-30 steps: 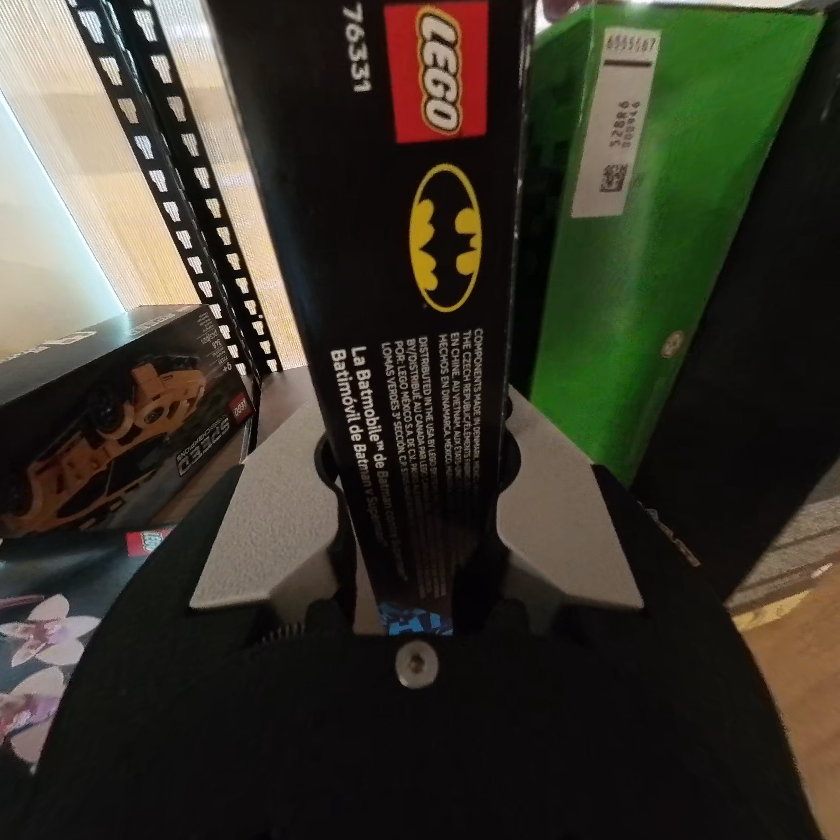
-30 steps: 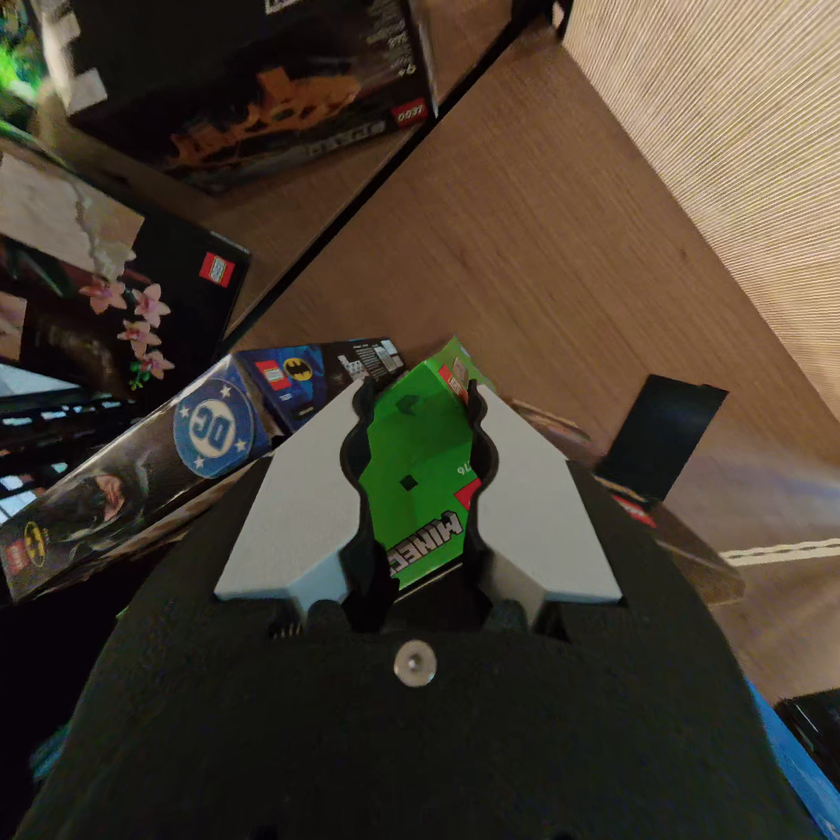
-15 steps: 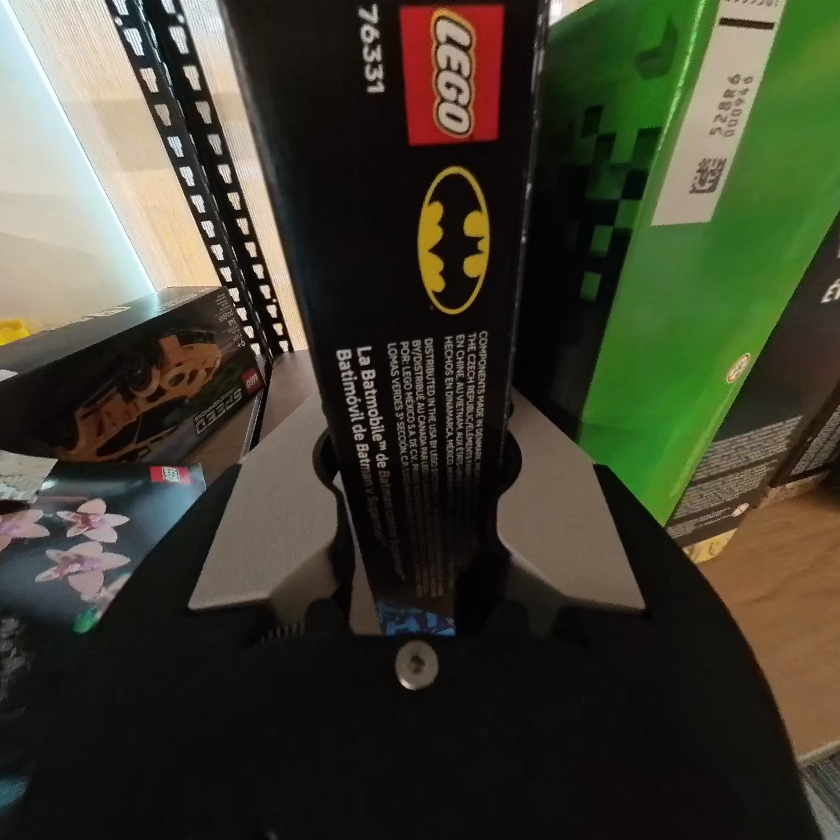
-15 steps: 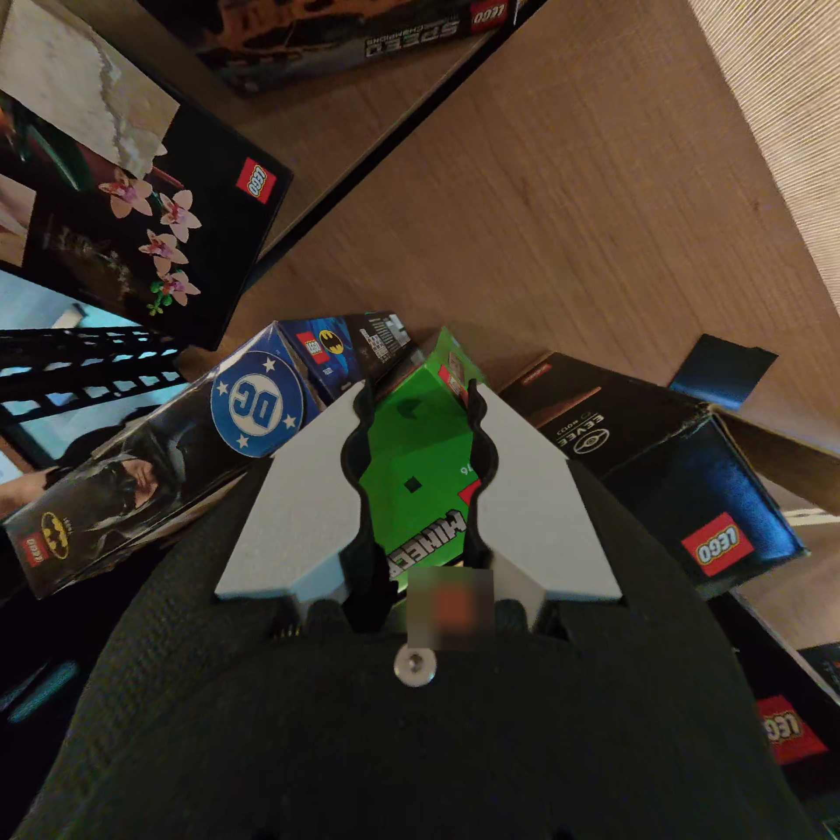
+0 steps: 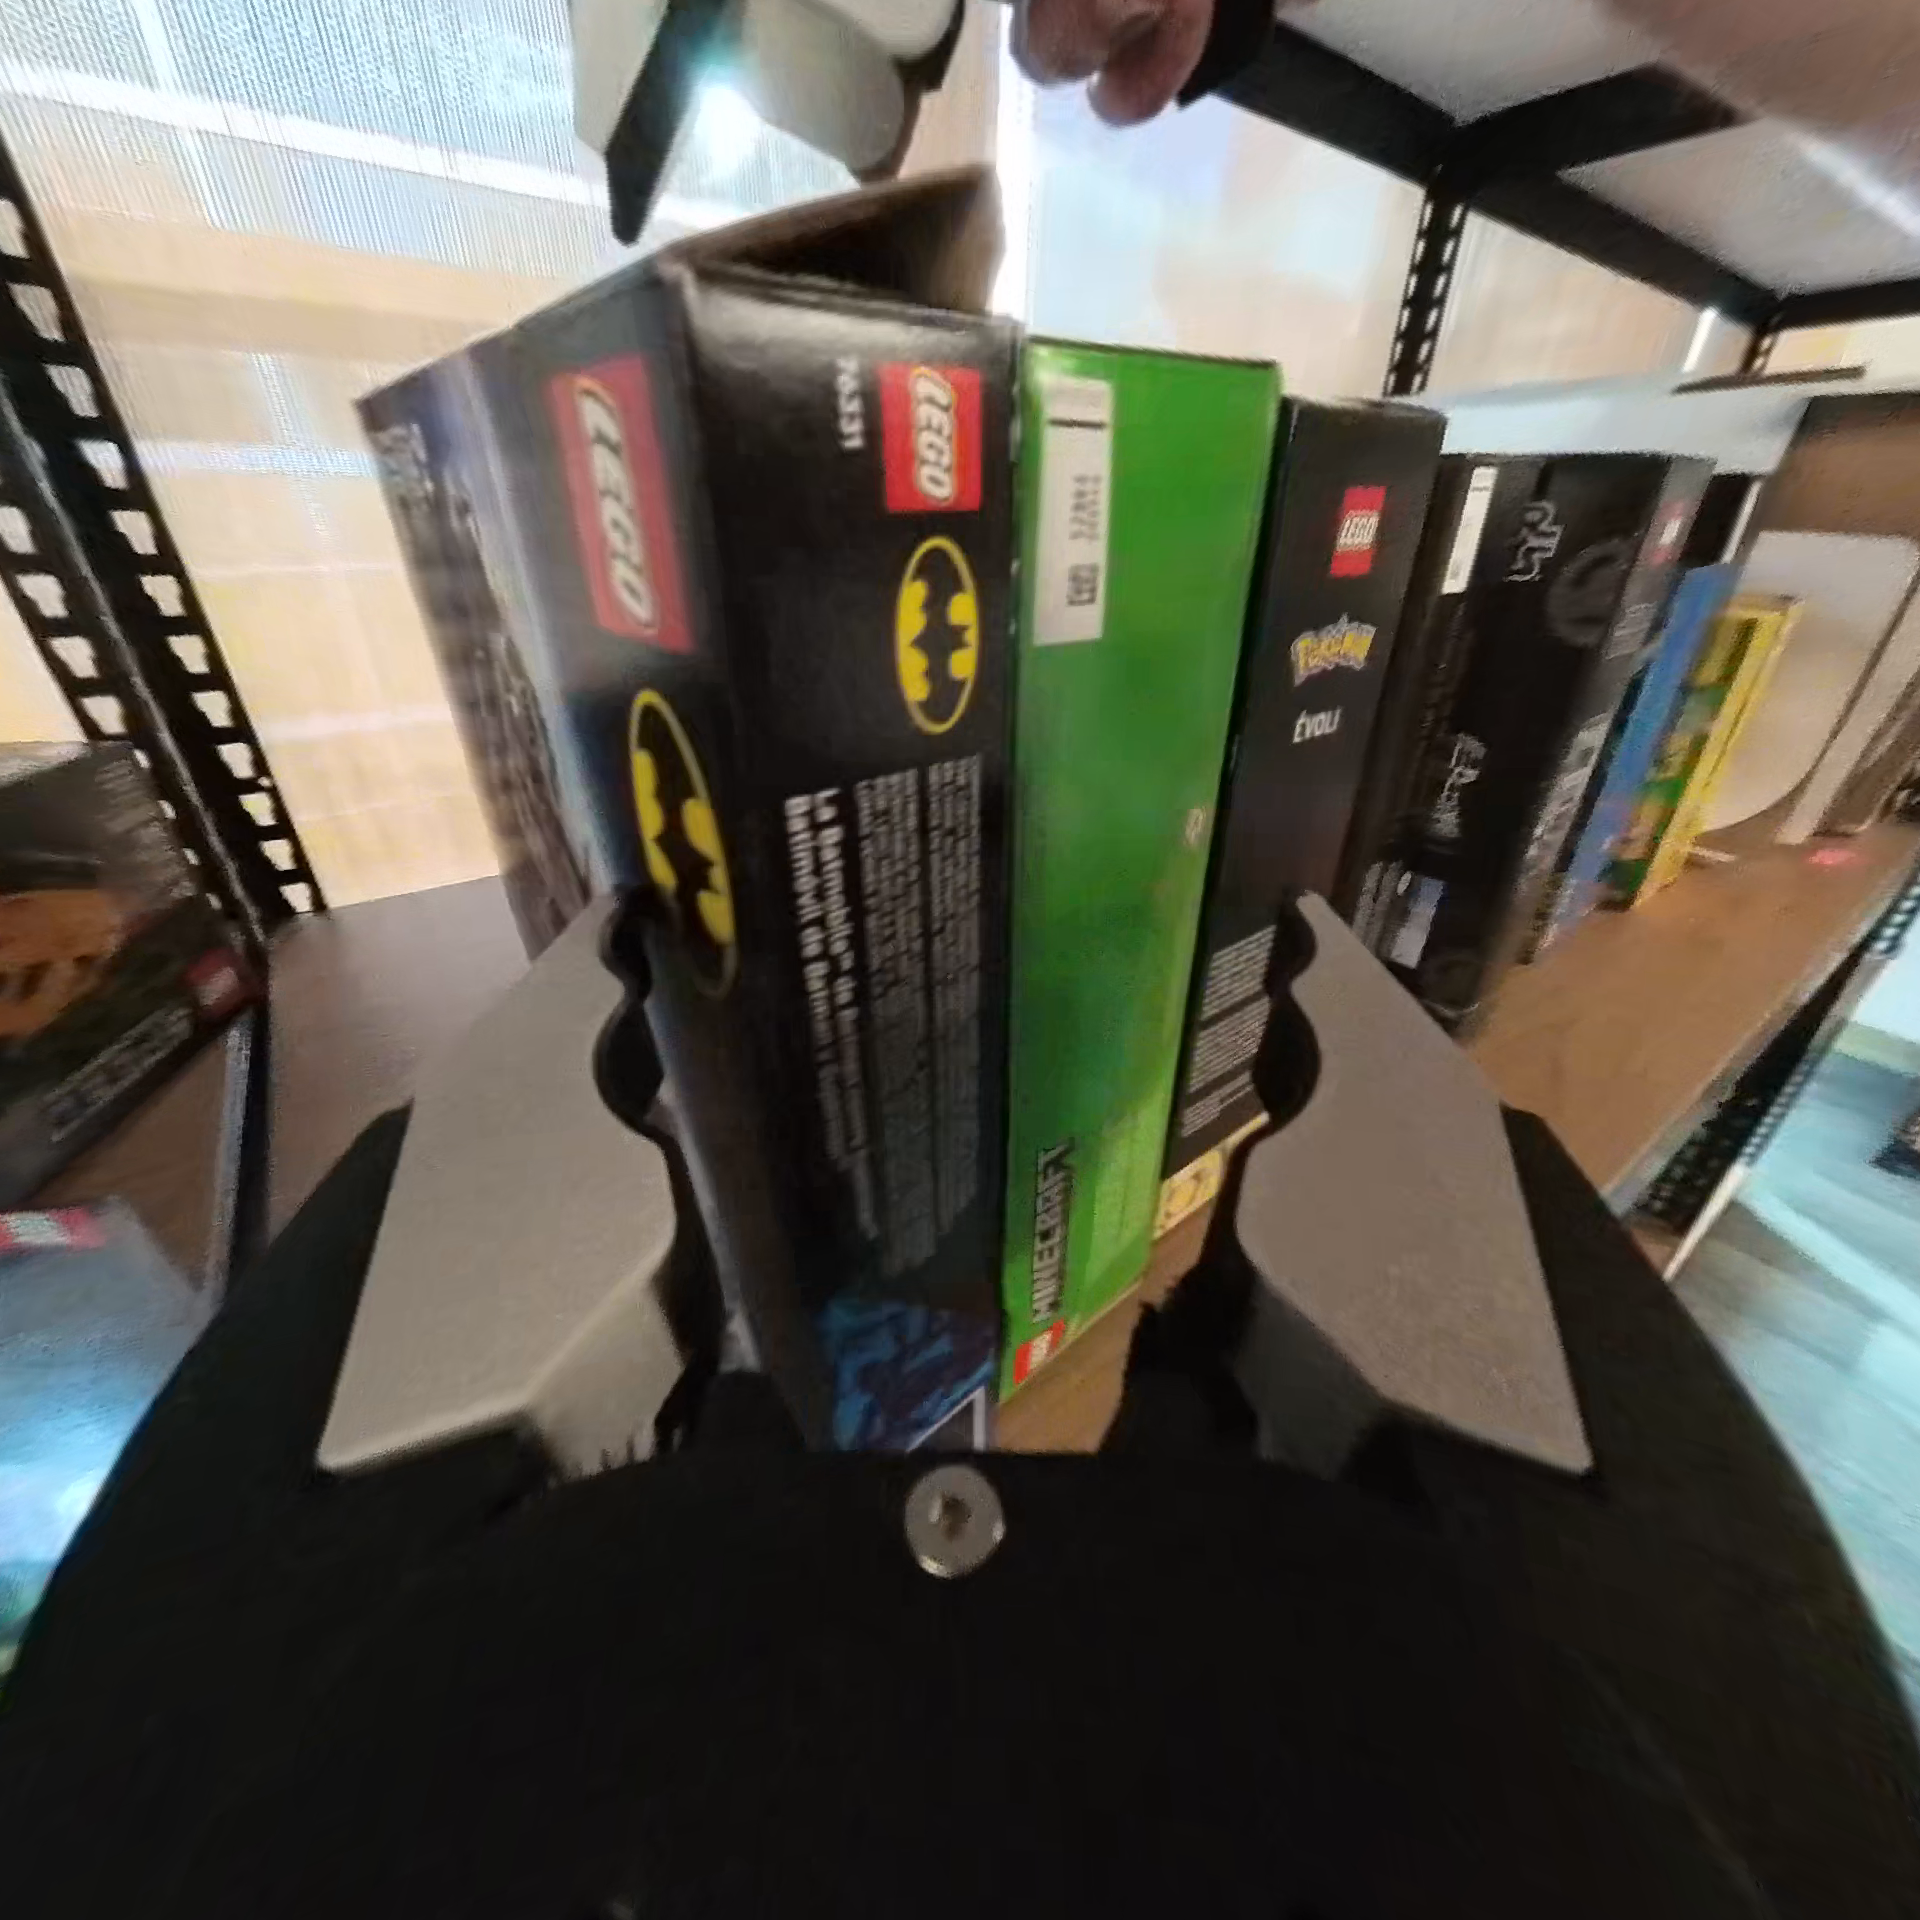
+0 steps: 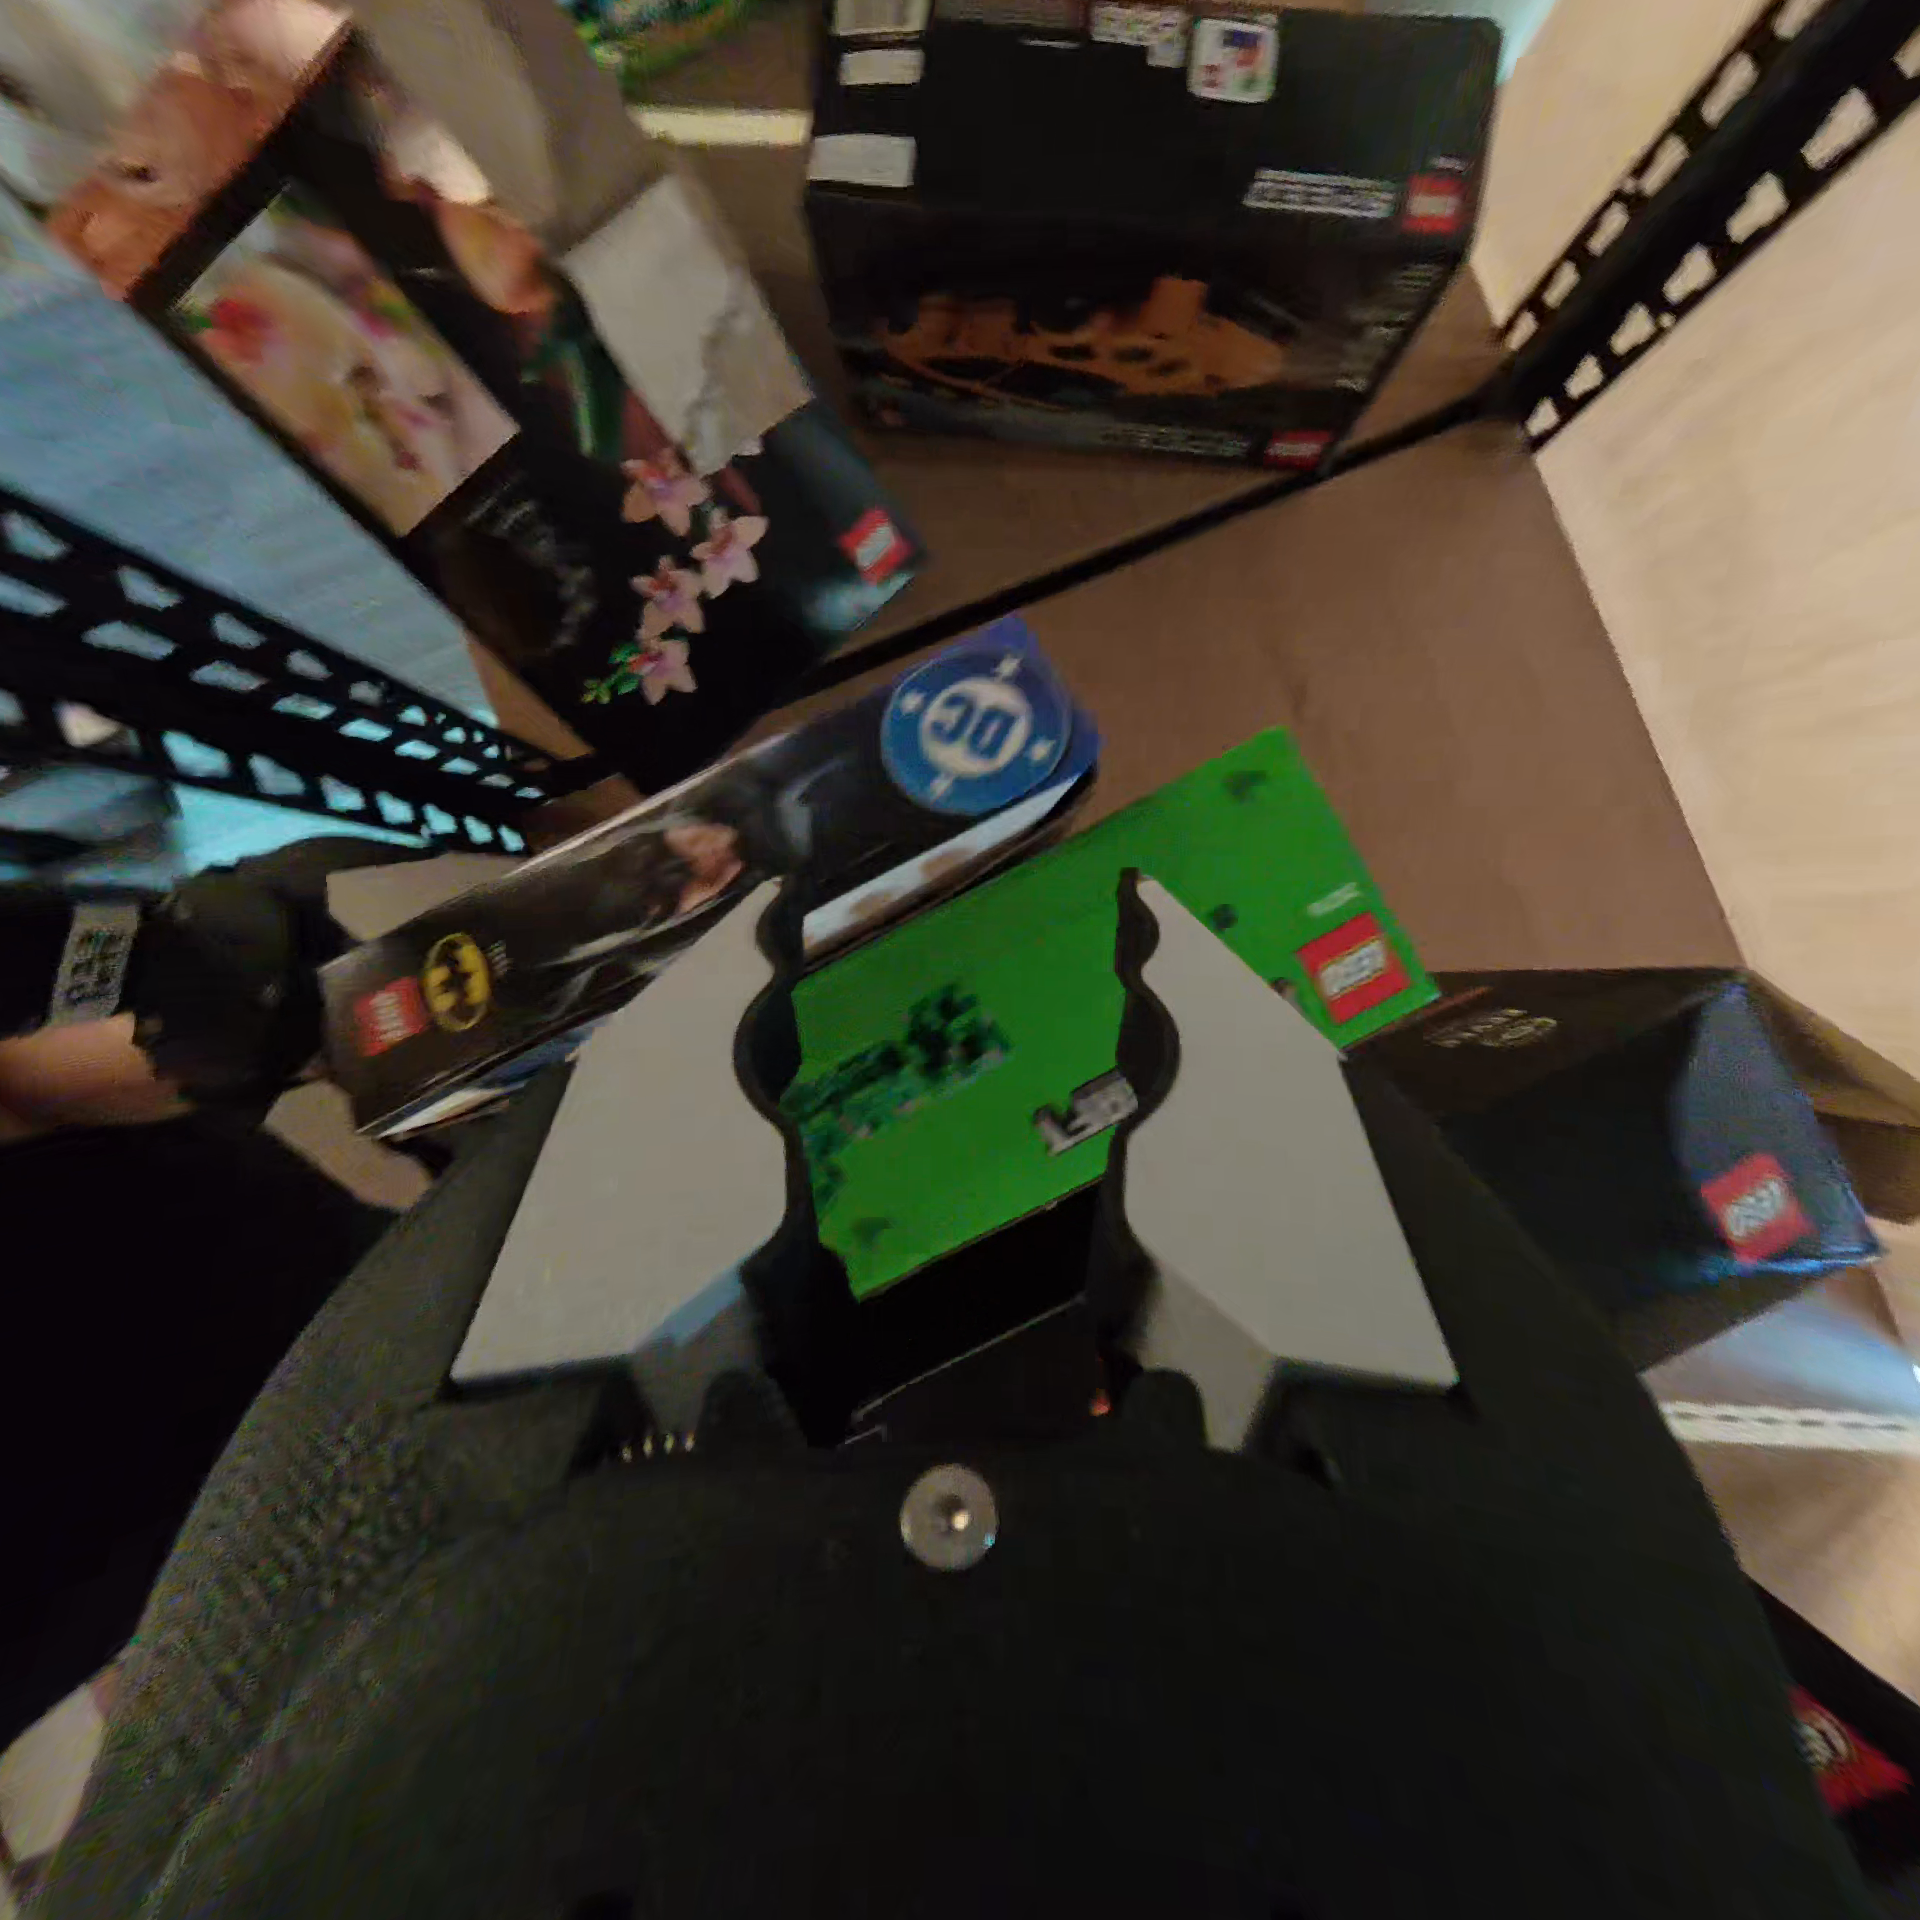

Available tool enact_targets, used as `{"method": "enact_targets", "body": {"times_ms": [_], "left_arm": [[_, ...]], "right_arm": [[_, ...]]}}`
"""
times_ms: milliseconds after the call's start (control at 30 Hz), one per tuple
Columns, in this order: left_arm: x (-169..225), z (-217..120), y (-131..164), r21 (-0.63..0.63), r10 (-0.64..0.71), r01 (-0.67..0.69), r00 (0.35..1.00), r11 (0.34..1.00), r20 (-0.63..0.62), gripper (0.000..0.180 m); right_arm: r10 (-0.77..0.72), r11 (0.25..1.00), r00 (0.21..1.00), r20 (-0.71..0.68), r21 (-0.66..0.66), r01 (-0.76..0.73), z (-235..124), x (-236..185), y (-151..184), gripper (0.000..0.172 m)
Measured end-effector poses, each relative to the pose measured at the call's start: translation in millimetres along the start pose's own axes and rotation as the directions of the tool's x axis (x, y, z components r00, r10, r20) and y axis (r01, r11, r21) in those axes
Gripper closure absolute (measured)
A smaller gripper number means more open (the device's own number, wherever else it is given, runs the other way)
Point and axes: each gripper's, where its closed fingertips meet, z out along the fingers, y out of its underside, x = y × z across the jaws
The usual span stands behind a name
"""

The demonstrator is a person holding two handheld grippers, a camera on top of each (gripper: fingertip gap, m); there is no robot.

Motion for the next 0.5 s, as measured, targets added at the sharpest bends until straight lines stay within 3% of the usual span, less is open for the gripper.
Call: {"method": "enact_targets", "body": {"times_ms": [33,200,333,367,400,500], "left_arm": [[-3,-1,2,-0.005,0.019,-0.019,0.999,1.000,0.028,0.073],[4,14,5,-0.036,0.072,-0.072,0.997,0.997,-0.008,0.067],[-2,26,7,-0.036,0.111,-0.111,0.994,0.993,-0.019,0.072],[-5,29,6,-0.034,0.100,-0.101,0.995,0.994,-0.025,0.073],[-8,33,6,-0.031,0.080,-0.081,0.996,0.996,-0.039,0.073],[-13,42,5,0.000,0.060,-0.061,0.994,0.998,-0.091,0.073]], "right_arm": [[-0.033,0.999,0.999,-0.012,-0.006,0.033,-1,-8,3,0.112],[-0.124,0.992,0.992,-0.028,-0.039,0.123,8,-33,17,0.113],[-0.145,0.989,0.989,-0.029,0.018,0.145,11,-41,2,0.114],[-0.160,0.987,0.986,-0.045,-0.031,0.159,16,-39,7,0.115],[-0.188,0.978,0.980,-0.062,-0.102,0.181,24,-35,15,0.119],[-0.140,0.984,0.989,-0.039,-0.114,0.135,30,-33,16,0.138]]}}
